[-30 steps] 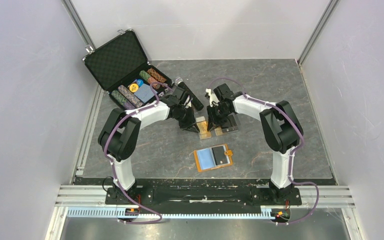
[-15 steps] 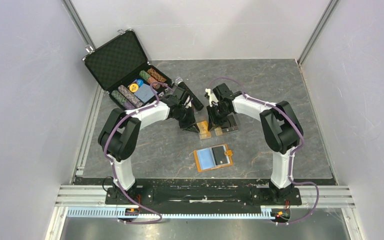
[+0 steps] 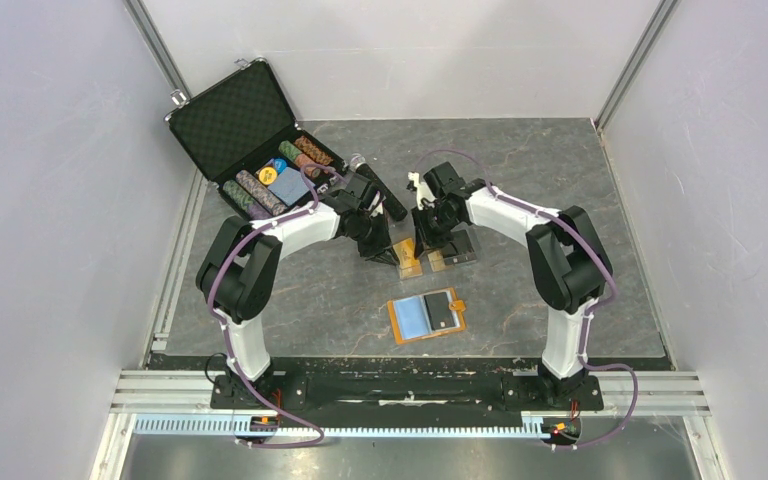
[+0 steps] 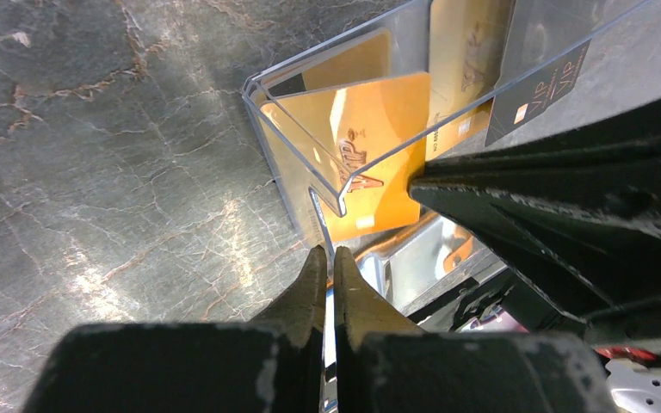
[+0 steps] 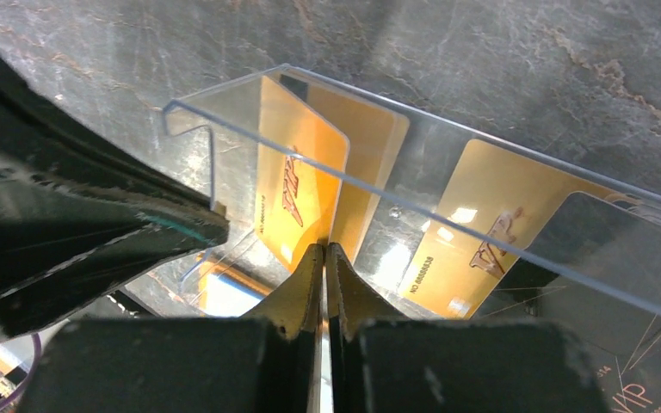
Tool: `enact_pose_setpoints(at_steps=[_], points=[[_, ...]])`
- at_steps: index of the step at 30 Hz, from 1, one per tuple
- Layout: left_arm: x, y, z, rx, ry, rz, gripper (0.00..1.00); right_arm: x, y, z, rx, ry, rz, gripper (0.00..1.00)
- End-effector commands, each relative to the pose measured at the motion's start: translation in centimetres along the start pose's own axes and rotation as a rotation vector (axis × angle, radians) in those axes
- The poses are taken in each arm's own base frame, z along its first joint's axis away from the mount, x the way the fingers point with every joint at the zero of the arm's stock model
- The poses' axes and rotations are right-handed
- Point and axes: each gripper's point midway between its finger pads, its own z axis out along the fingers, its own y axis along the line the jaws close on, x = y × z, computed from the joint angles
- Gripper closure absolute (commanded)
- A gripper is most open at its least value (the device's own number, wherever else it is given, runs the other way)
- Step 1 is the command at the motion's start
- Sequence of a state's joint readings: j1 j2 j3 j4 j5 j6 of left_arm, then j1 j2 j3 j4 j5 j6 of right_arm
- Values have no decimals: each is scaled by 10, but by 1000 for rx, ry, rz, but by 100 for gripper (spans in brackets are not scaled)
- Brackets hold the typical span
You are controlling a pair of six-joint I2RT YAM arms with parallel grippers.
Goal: Put the credit cards into the card holder
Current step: Pick up the credit card from the storage box.
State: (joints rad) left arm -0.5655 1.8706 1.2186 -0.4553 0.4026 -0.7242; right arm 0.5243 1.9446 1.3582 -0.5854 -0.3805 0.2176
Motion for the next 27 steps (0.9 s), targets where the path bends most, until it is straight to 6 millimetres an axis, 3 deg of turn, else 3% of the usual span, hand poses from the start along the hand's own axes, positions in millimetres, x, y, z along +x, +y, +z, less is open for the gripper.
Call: enact_pose_setpoints(at_steps=[1,13,19,27], points=[[9,0,7,-19,18,73,98,-20,38,-19,-88,-69,-55,100],[9,0,10,-17,26,76,98,-17,35,-14,-83,-55,-47,87],[10,2,10,-20,30,77,98,-14,40,-11,-123,-53,-35,73],[11,3,11,-25,31,77,98,-13,38,-8,-115,-49,-27,74]])
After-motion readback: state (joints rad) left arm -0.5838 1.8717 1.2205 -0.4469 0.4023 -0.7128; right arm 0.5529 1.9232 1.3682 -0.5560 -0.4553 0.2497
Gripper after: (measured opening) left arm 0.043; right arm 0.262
